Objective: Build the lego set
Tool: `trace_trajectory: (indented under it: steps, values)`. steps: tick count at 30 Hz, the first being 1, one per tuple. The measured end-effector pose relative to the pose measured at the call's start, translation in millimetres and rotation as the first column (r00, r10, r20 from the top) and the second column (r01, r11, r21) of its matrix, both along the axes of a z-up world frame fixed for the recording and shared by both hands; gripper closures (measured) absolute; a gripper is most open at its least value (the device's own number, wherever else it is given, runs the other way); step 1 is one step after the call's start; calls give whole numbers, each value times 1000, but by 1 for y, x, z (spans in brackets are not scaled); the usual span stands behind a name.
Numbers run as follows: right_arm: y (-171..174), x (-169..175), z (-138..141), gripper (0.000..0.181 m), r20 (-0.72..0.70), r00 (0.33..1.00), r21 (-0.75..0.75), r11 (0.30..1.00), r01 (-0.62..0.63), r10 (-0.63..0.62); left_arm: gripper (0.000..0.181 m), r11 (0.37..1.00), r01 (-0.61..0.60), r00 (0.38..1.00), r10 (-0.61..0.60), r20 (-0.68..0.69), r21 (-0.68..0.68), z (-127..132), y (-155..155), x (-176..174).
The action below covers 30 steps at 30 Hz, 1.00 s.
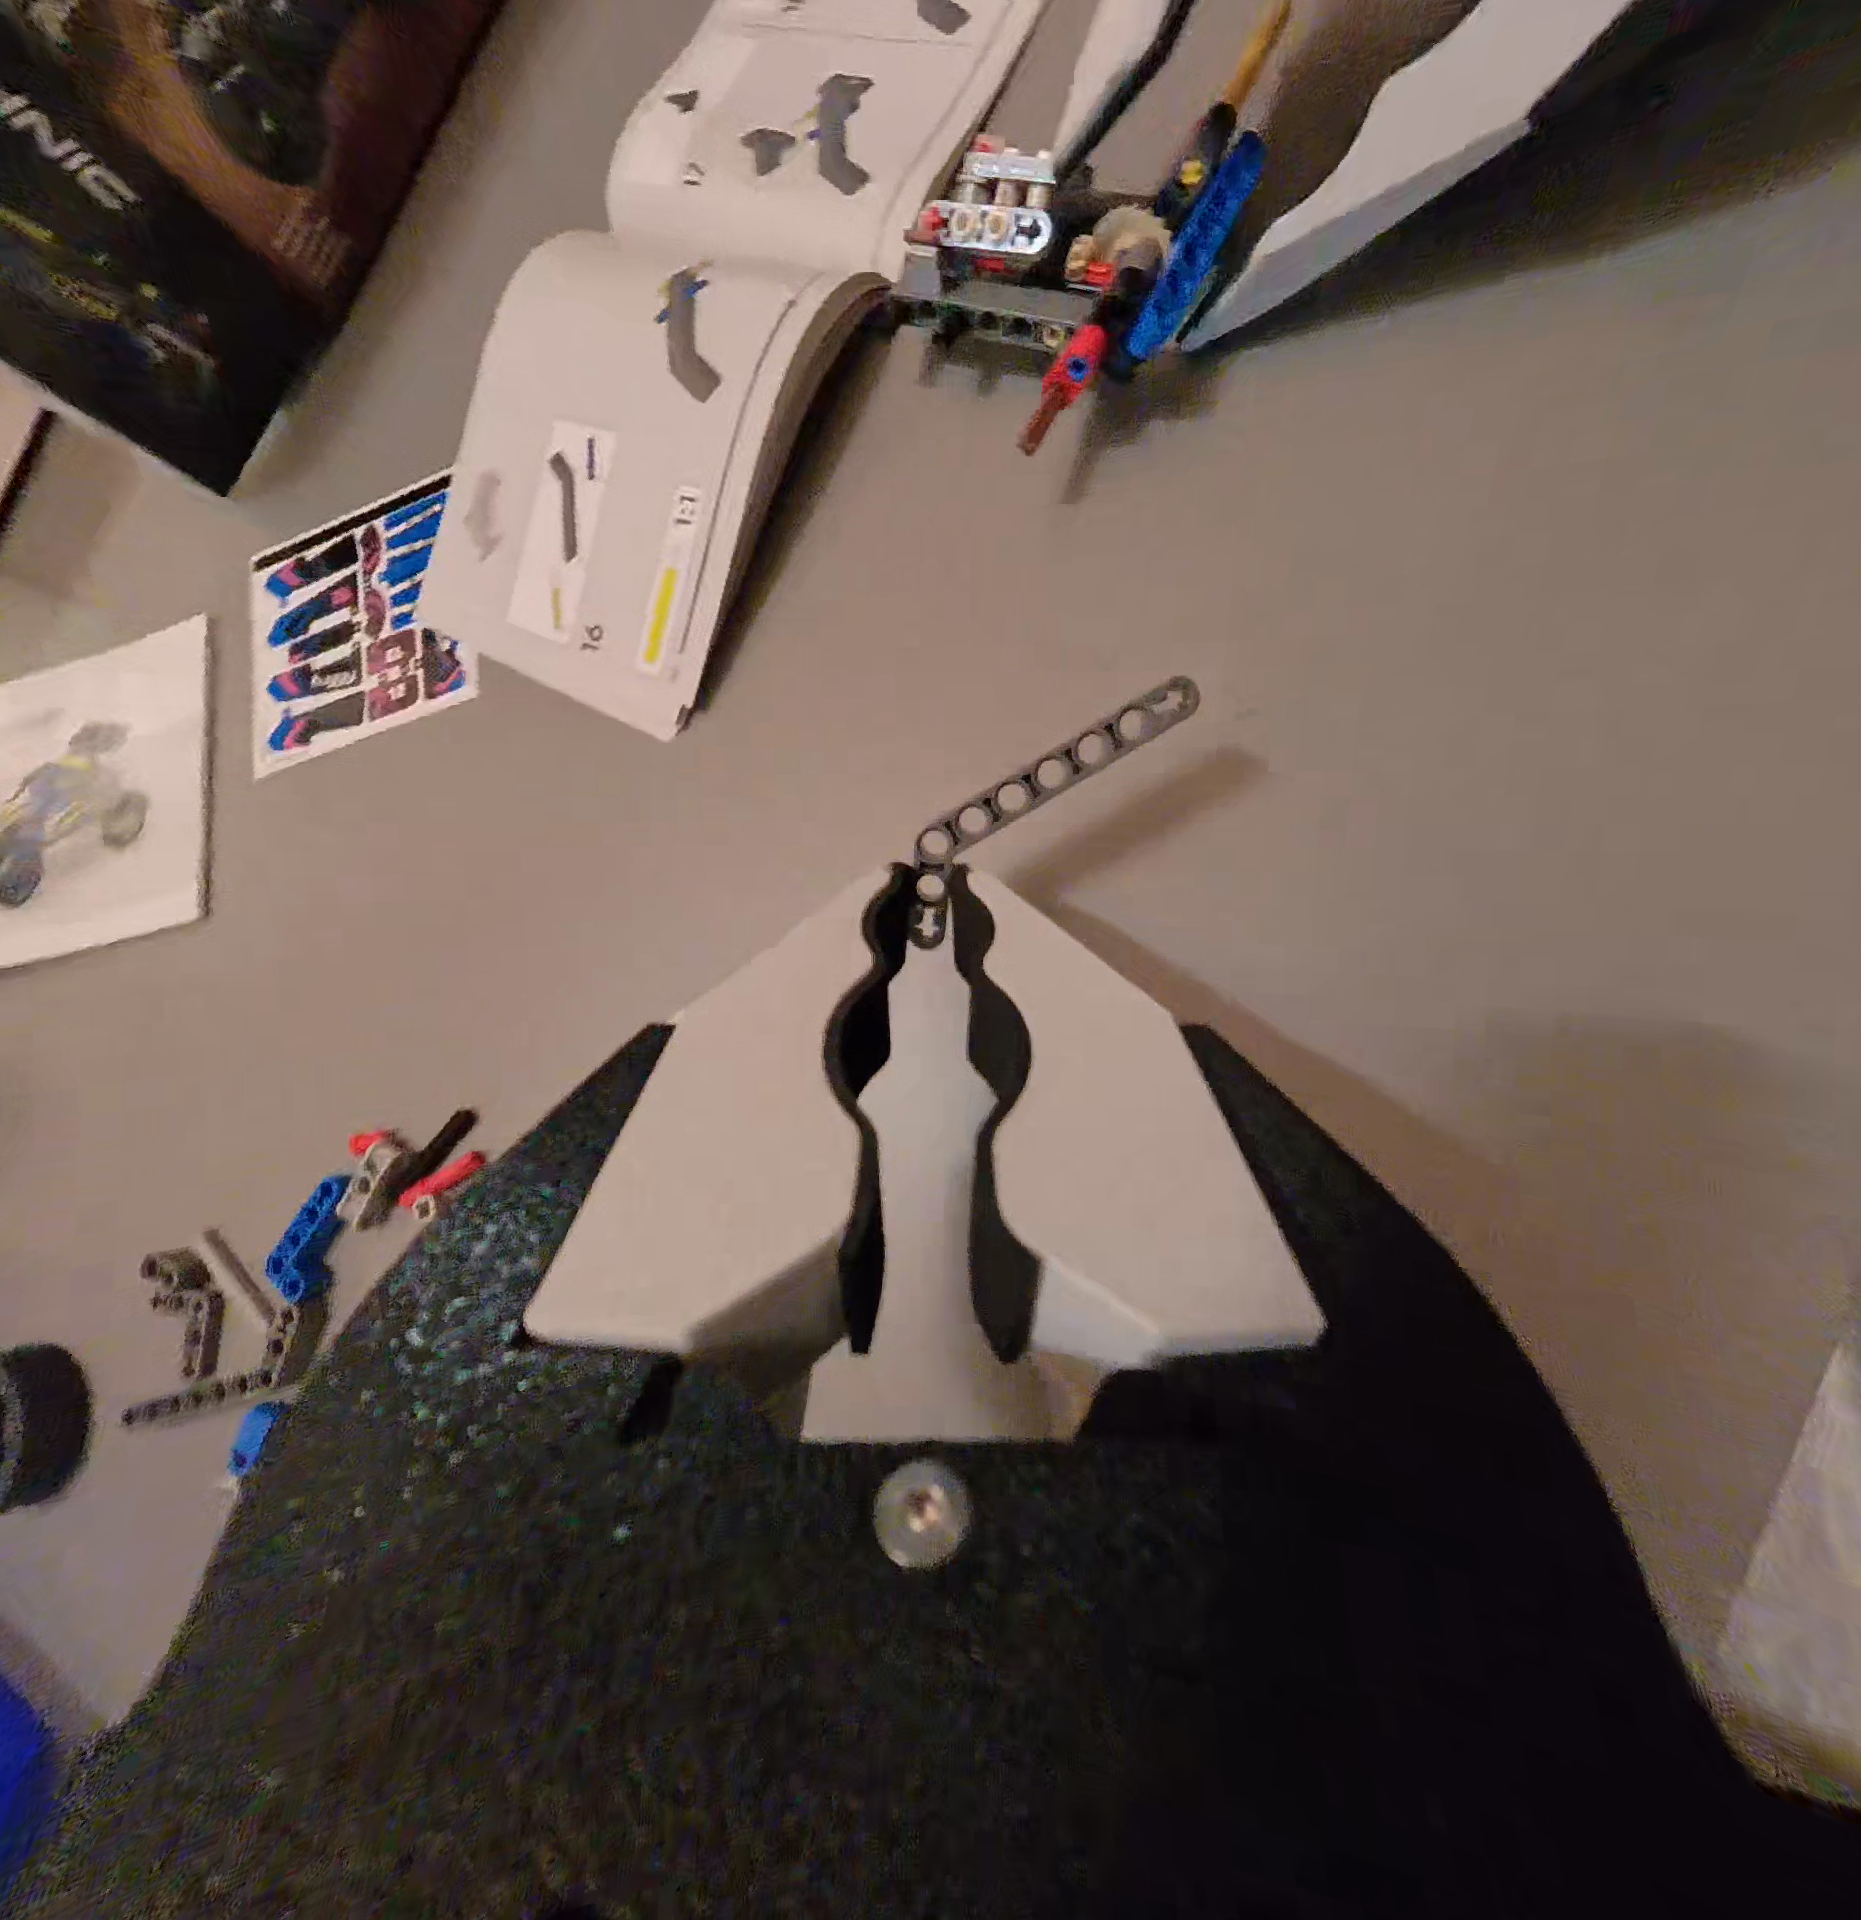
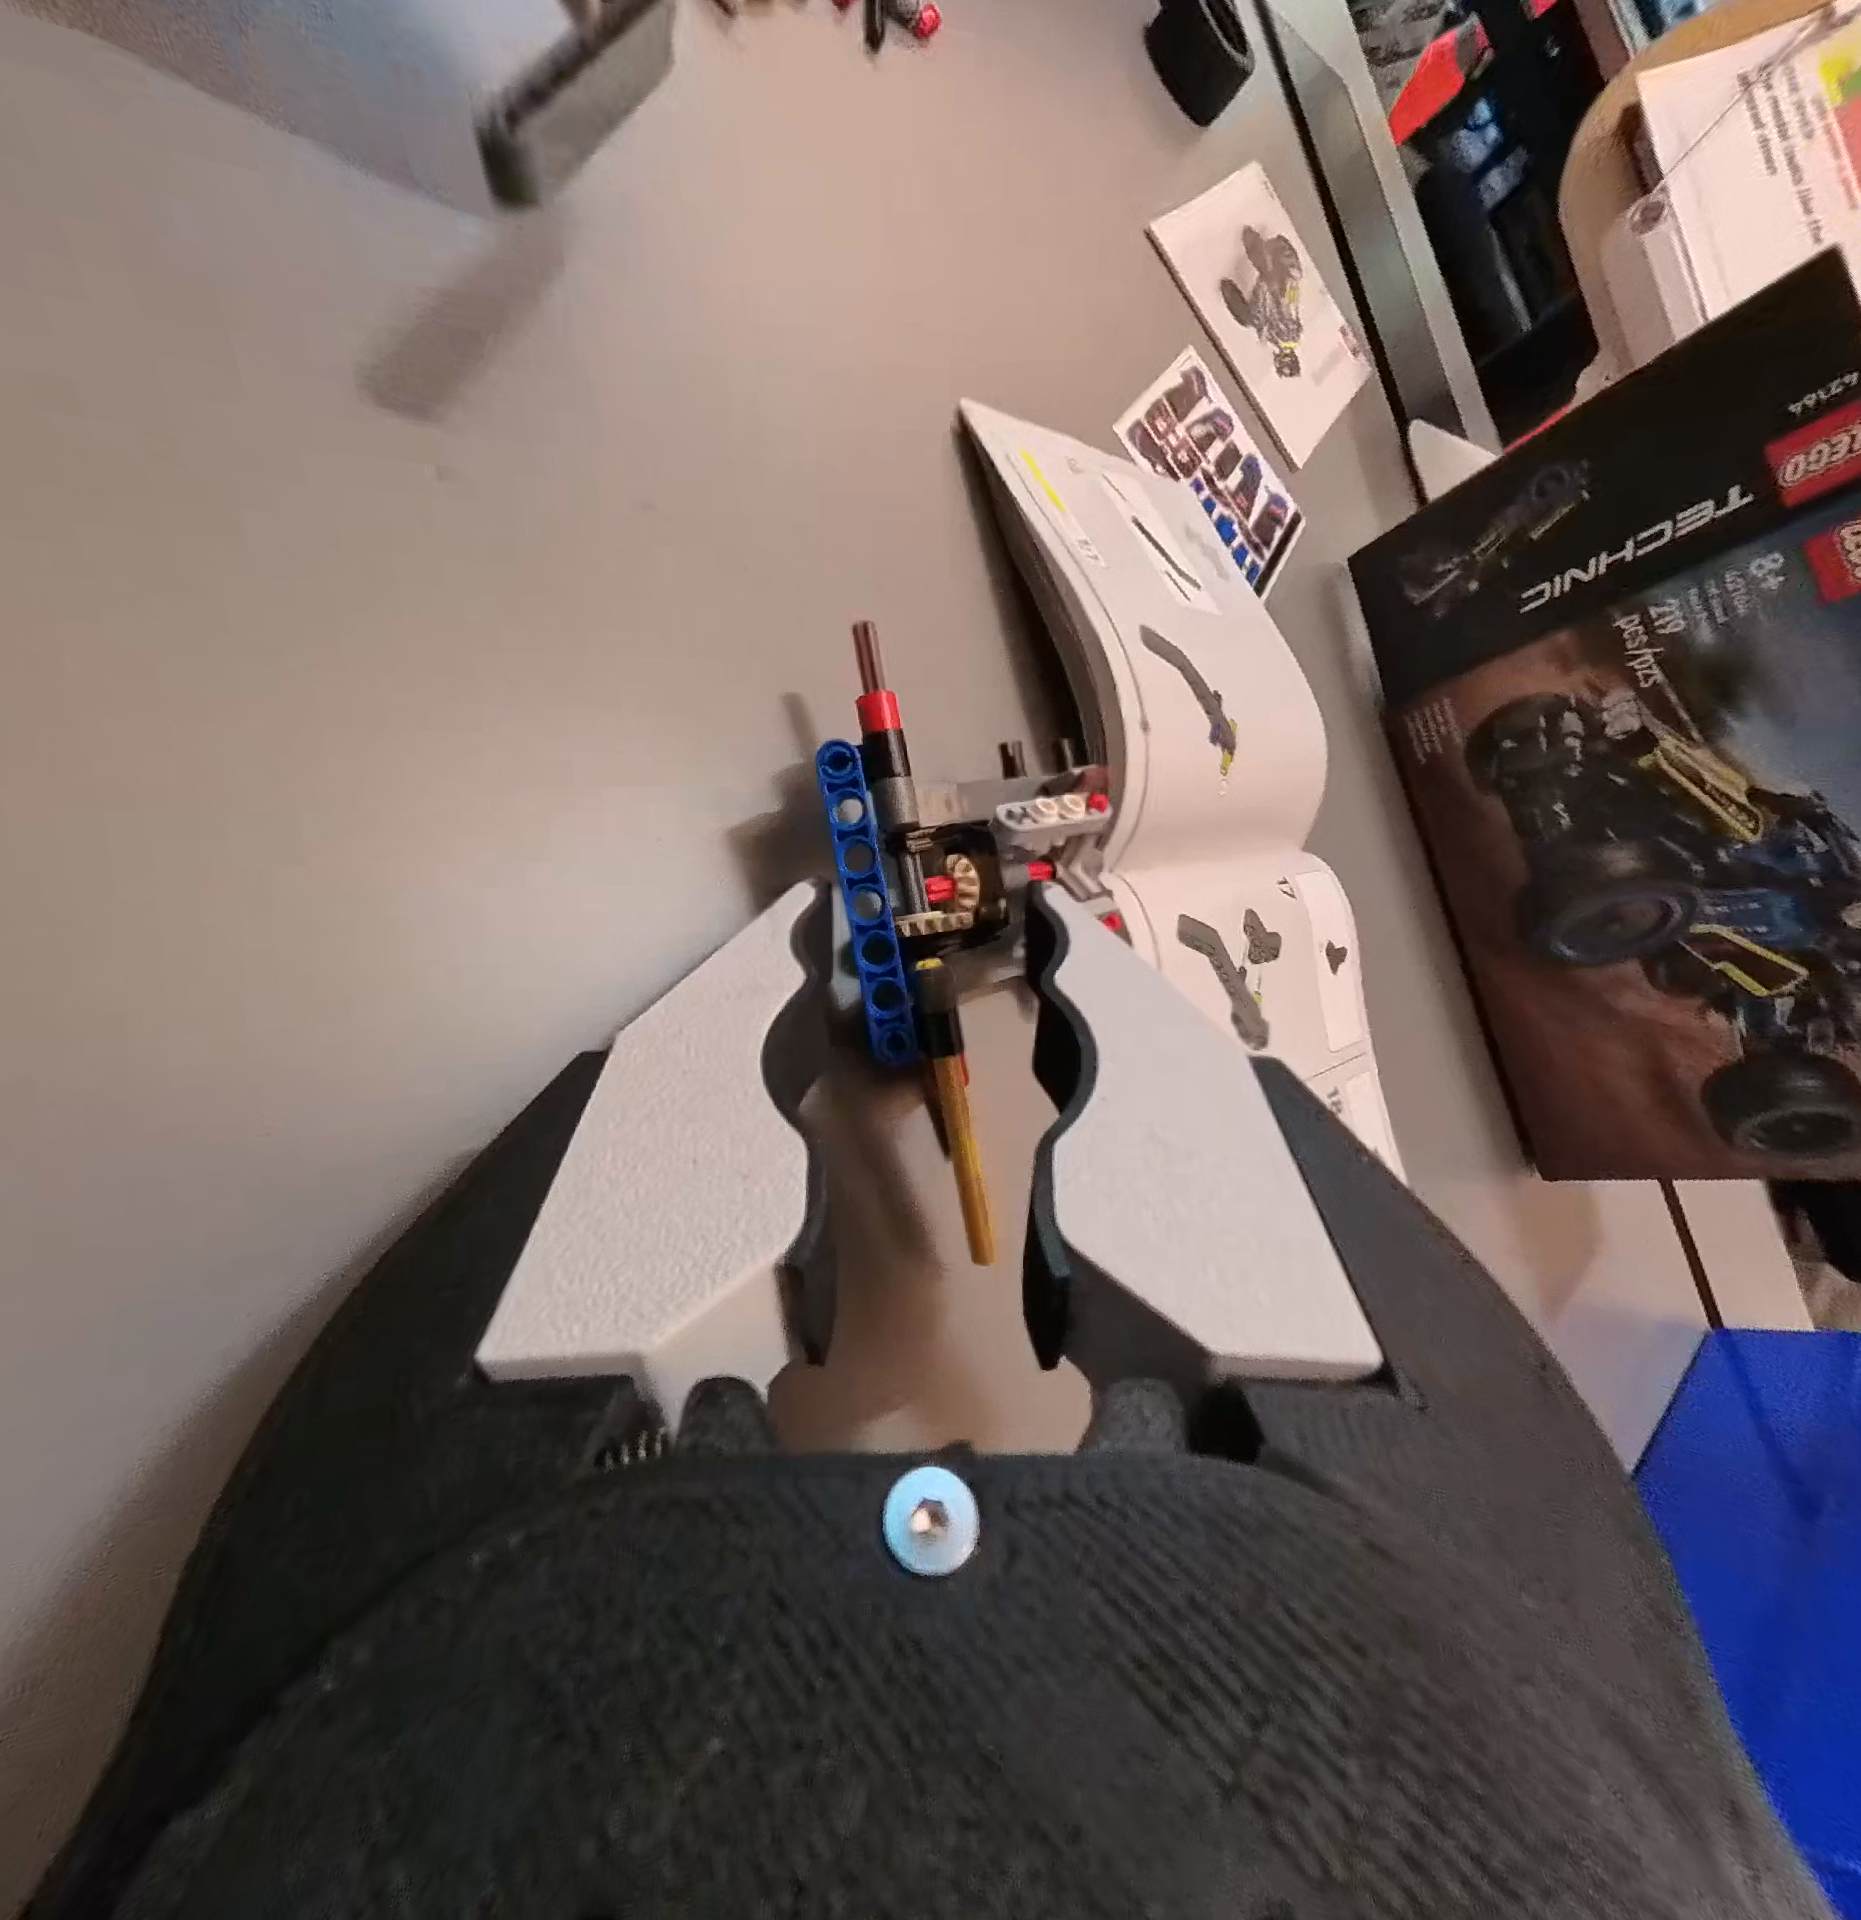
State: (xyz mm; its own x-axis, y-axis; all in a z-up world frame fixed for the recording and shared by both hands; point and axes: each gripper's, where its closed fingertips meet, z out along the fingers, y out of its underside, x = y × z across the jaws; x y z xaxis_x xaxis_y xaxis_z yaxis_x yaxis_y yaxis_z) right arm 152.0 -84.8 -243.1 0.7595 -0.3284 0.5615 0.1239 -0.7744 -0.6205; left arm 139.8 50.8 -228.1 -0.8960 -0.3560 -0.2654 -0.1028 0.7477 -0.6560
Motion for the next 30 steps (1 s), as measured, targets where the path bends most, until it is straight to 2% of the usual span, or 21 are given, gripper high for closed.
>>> trace_trajectory:
  steps: [3, 5, 8, 11, 15, 17, 19, 22, 25, 30]
  values:
    - [-4, -8, 8, 137, -38, 999, 3, 1000, -28, 29, 176, 992, 96, 995, -97, 6, 86, -2, -4, 0]
    - [-5, -22, 17, 135, -59, 996, 21, 998, -67, 68, 176, 986, 110, 994, -112, 6, 126, 1, 1, 2]
    - [4, -49, 23, 145, -143, 980, 61, 989, -135, 142, 176, 995, 30, 999, -28, -29, 99, 2, 3, 4]
    - [36, -61, 23, 150, -168, 969, 167, 974, -151, 179, 176, 998, -36, 999, 37, -33, 47, -6, -11, 1]
    - [51, -54, 8, 147, -211, 971, 164, 984, -76, 110, 176, 996, -69, 997, 67, 30, 54, -23, -29, -4]
    - [53, -48, 9, 151, -214, 973, 190, 980, -51, 92, 176, 995, -91, 996, 90, 25, 51, -27, -35, -6]
    - [56, -46, 10, 157, -226, 969, 221, 974, -46, 97, 176, 993, -116, 993, 116, -8, 2, -25, -41, -6]
    - [56, -41, 1, 159, -214, 974, 173, 984, -40, 77, 176, 993, -114, 991, 112, -78, -19, -27, -45, -8]
    - [56, -41, -7, 174, -206, 976, 126, 991, -49, 74, 176, 992, -123, 988, 120, -99, -17, -28, -43, -9]
    - [55, -38, -8, 176, -226, 972, 130, 991, -36, 65, 175, 995, -90, 987, 85, -139, -35, -28, -39, -15]
